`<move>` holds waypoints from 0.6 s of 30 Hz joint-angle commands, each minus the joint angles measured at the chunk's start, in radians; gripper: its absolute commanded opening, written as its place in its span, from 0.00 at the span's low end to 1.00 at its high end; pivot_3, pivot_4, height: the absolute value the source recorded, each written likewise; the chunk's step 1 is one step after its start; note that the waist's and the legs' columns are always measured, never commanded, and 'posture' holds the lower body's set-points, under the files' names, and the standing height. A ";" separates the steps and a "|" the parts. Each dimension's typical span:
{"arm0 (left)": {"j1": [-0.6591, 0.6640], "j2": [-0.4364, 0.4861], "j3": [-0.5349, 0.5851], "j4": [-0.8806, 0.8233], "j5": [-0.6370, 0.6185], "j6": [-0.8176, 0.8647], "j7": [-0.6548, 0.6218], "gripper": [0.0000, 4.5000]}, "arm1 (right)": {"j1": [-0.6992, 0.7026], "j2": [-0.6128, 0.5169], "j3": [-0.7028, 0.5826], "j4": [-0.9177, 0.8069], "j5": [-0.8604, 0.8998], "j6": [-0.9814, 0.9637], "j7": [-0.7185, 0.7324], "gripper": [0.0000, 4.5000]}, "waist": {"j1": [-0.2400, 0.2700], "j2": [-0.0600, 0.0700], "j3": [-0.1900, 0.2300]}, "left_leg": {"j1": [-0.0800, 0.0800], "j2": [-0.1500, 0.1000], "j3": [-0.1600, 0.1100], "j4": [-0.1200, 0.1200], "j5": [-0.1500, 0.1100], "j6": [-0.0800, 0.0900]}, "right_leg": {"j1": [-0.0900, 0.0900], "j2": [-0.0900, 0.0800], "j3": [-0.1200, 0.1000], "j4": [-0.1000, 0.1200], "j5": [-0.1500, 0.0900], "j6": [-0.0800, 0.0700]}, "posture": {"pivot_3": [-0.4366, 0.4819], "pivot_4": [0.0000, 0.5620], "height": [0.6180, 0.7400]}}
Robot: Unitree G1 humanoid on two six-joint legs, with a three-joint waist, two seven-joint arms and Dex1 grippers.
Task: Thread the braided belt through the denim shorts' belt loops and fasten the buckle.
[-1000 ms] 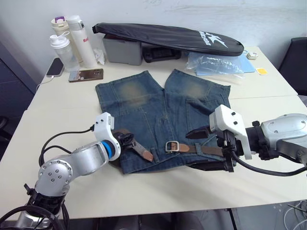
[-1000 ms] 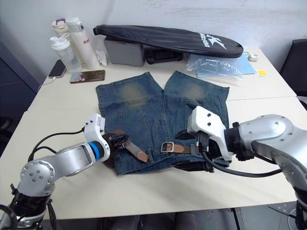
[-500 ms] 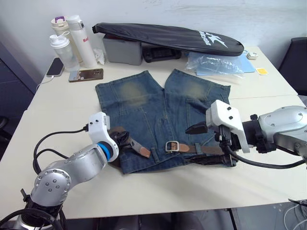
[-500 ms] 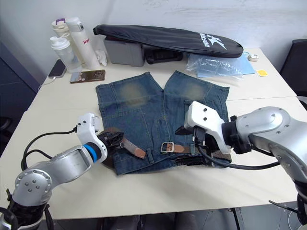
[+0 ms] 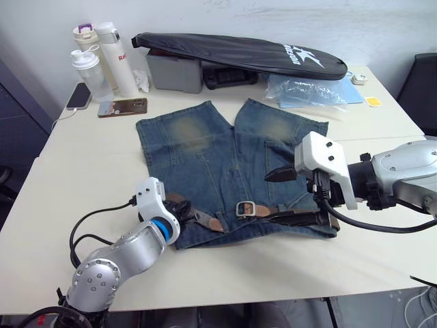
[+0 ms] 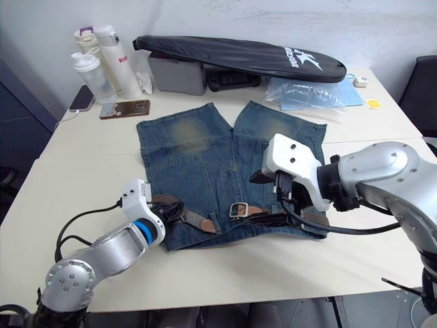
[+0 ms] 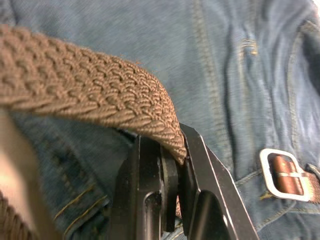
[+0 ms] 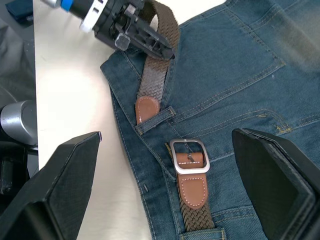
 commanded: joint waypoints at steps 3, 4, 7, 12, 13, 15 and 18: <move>0.038 -0.020 0.038 -0.088 0.082 -0.036 0.052 0.00 | -0.059 0.001 0.013 0.019 0.012 0.010 0.017 0.99 | 0.000 0.000 0.000 | 0.000 0.000 0.000 0.000 0.000 0.000 | 0.000 0.000 0.000 -0.001 0.000 -0.001 | 0.48 0.27 1.00; 0.040 -0.022 0.038 -0.095 0.088 -0.036 0.056 0.00 | -0.068 0.007 0.023 0.025 0.008 0.009 0.017 0.99 | 0.000 0.000 0.000 | 0.000 0.000 0.000 0.000 0.000 0.000 | 0.001 0.000 0.000 -0.001 -0.001 -0.001 | 0.48 0.27 1.00; 0.025 -0.015 0.037 -0.127 0.115 -0.027 0.068 0.00 | -0.089 0.026 0.053 0.042 -0.005 -0.004 0.020 0.99 | -0.001 0.000 0.000 | 0.000 0.000 0.000 0.000 0.000 0.001 | 0.001 0.000 0.000 -0.002 -0.001 -0.001 | 0.48 0.27 1.00; 0.022 -0.036 0.018 -0.135 0.122 -0.024 0.064 0.00 | -0.104 0.050 0.089 0.063 -0.036 -0.027 0.024 0.99 | 0.000 0.000 0.000 | 0.000 0.000 0.000 0.000 0.000 0.001 | 0.001 -0.001 0.000 -0.002 -0.001 -0.002 | 0.48 0.27 1.00; 0.024 -0.041 0.015 -0.134 0.123 -0.024 0.062 0.00 | -0.105 0.052 0.093 0.066 -0.041 -0.031 0.026 0.99 | 0.000 0.001 0.000 | 0.000 0.000 0.000 0.000 0.000 0.001 | 0.001 -0.001 0.000 -0.002 -0.001 -0.002 | 0.48 0.27 1.00; 0.023 -0.052 0.005 -0.131 0.124 -0.022 0.057 0.00 | -0.103 0.051 0.096 0.070 -0.050 -0.041 0.032 0.99 | 0.000 0.001 0.000 | 0.000 0.000 0.000 0.000 -0.001 0.001 | 0.002 -0.001 0.000 -0.002 -0.001 -0.002 | 0.48 0.27 1.00; 0.021 -0.067 -0.016 -0.126 0.121 -0.012 0.056 0.00 | -0.107 0.049 0.098 0.073 -0.053 -0.041 0.039 0.99 | 0.000 0.001 0.000 | 0.000 0.000 0.000 0.000 -0.001 0.001 | 0.002 -0.001 0.000 -0.002 -0.001 -0.002 | 0.48 0.27 1.00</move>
